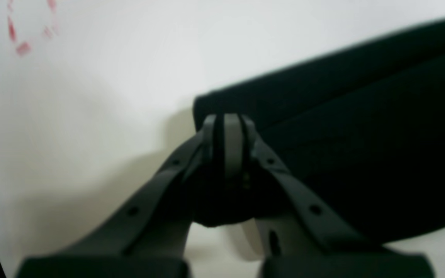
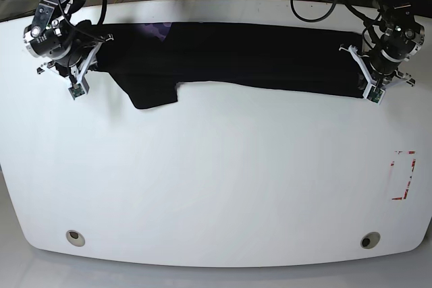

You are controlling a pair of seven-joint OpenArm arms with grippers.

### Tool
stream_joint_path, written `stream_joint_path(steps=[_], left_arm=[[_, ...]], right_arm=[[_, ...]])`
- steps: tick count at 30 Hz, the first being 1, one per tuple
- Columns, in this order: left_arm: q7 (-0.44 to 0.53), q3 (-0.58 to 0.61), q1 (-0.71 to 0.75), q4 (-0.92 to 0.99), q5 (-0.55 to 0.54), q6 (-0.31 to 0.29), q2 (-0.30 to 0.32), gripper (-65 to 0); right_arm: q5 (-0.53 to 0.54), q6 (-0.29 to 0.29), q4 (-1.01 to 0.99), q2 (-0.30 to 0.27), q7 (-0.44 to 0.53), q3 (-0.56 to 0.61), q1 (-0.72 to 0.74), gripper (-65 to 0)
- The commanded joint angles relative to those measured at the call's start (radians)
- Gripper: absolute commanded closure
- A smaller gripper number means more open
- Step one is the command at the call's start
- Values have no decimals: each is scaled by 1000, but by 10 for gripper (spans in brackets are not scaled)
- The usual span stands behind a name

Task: Fold the T-shirt properly
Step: 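Fold the hem with both grippers over toward the collar edge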

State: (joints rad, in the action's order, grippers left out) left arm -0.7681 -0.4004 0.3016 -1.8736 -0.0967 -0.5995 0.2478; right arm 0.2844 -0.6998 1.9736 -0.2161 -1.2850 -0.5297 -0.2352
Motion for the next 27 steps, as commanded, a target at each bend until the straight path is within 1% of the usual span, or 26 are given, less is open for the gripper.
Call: stream_joint_path(steps=[1, 3, 5, 6, 11, 13, 17, 25, 27], left_arm=[[20, 4, -6, -5, -2, 8, 15, 0], [20, 19, -6, 4, -2, 8, 22, 0], [20, 21, -6, 16, -2, 8, 22, 0], [20, 21, -6, 24, -2, 8, 22, 0], [20, 22, -8, 41, -2, 8, 20, 0], [20, 24, -8, 41, -2, 8, 18, 0], [20, 24, -12, 42, -2, 8, 18, 0], [22, 22, -14, 41, -2, 8, 18, 0], [22, 22, -14, 41, -2, 10, 18, 0]], right_arm=[[0, 2, 17, -16, 14, -5, 10, -350], [9, 2, 19, -16, 14, -5, 20, -419], [52, 2, 16, -22, 15, -5, 49, -453], [72, 2, 13, -24, 15, -5, 72, -460], [92, 2, -56, -15, 12, 18, 172, -460], [92, 2, -132, -15, 12, 58, 211, -460], [92, 2, -248, -13, 12, 102, 260, -460], [92, 2, -296, 59, 12, 136, 262, -463], [92, 2, -319, 65, 17, 158, 264, -460]])
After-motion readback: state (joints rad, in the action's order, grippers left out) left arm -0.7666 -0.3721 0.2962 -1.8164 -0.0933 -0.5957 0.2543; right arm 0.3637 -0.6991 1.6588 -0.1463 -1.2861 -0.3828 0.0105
